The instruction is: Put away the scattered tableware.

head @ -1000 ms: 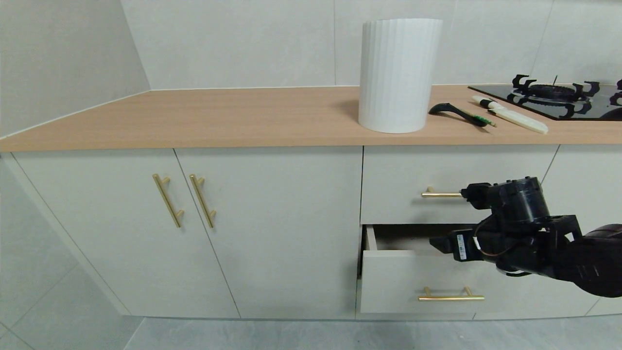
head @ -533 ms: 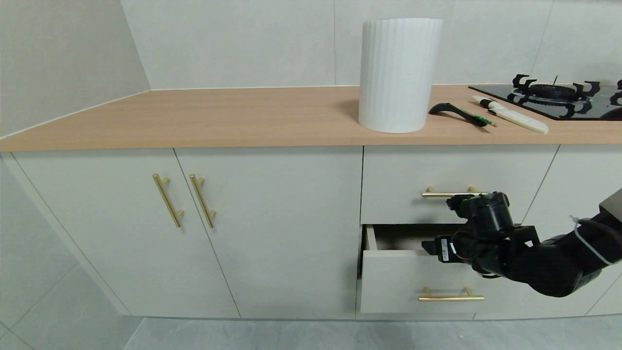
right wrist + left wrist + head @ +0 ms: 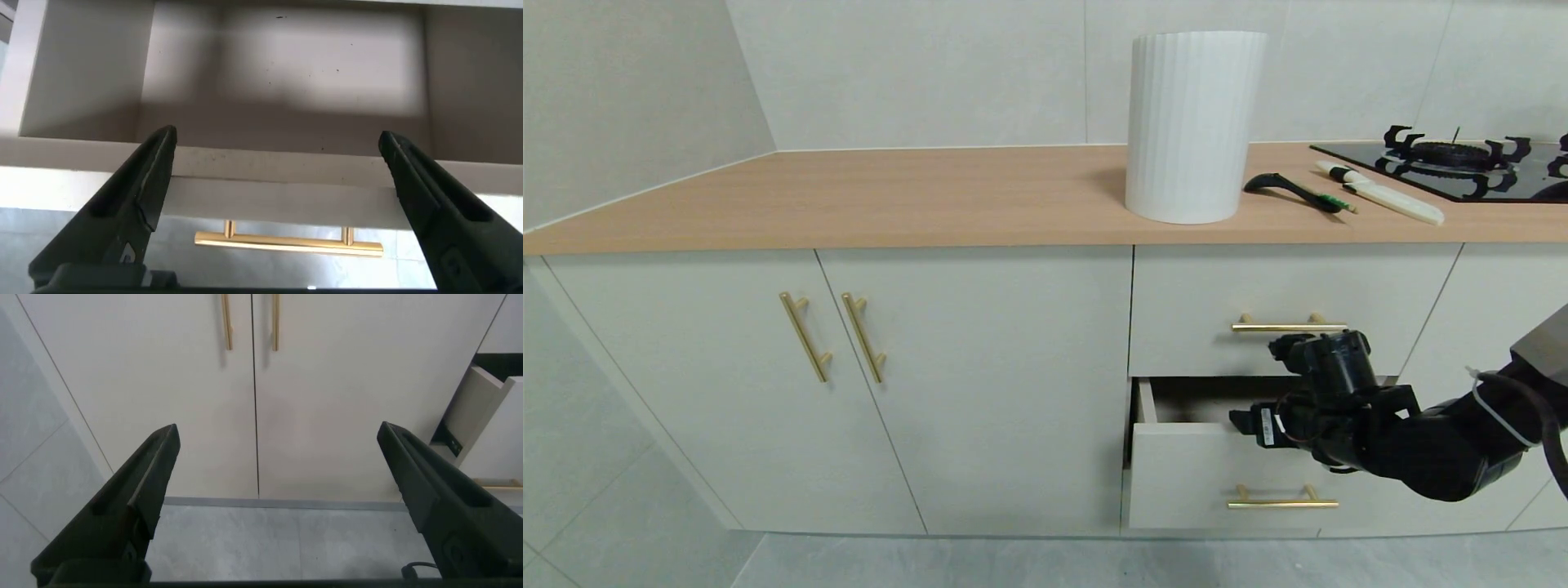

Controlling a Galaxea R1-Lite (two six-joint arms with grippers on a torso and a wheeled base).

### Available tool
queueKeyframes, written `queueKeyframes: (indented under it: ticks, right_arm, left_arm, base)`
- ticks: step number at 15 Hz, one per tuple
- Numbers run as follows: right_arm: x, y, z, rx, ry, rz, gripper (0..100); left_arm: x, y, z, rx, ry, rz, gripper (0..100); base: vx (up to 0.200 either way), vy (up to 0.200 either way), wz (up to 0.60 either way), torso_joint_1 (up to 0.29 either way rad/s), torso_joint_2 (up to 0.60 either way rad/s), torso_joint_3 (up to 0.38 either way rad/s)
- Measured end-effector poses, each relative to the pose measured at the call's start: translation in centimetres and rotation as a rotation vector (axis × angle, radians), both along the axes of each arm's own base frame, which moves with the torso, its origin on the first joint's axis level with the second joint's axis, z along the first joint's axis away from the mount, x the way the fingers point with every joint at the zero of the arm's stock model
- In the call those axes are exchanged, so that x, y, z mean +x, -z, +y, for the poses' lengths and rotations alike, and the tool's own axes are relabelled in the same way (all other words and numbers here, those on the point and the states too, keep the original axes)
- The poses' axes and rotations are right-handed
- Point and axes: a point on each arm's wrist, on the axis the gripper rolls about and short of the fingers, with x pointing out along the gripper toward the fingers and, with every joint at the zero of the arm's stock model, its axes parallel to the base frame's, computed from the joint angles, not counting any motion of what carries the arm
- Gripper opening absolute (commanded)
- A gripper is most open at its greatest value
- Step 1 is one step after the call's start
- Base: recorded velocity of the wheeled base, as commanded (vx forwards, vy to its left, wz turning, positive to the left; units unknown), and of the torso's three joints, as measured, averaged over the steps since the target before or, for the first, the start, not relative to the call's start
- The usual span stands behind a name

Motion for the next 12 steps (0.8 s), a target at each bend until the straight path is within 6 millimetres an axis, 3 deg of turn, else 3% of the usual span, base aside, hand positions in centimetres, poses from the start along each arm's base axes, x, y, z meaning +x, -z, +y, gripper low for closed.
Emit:
queueKeyframes:
  ticks: [12]
  right_arm:
    - [-3.3,-1.2,-0.6,-0.102,-0.061,0.212,100]
  left_arm:
    - [0.0,0.0,0.0,0.0,0.0,0.0,100]
  base:
    - [0.0,0.0,0.0,0.0,0.0,0.0]
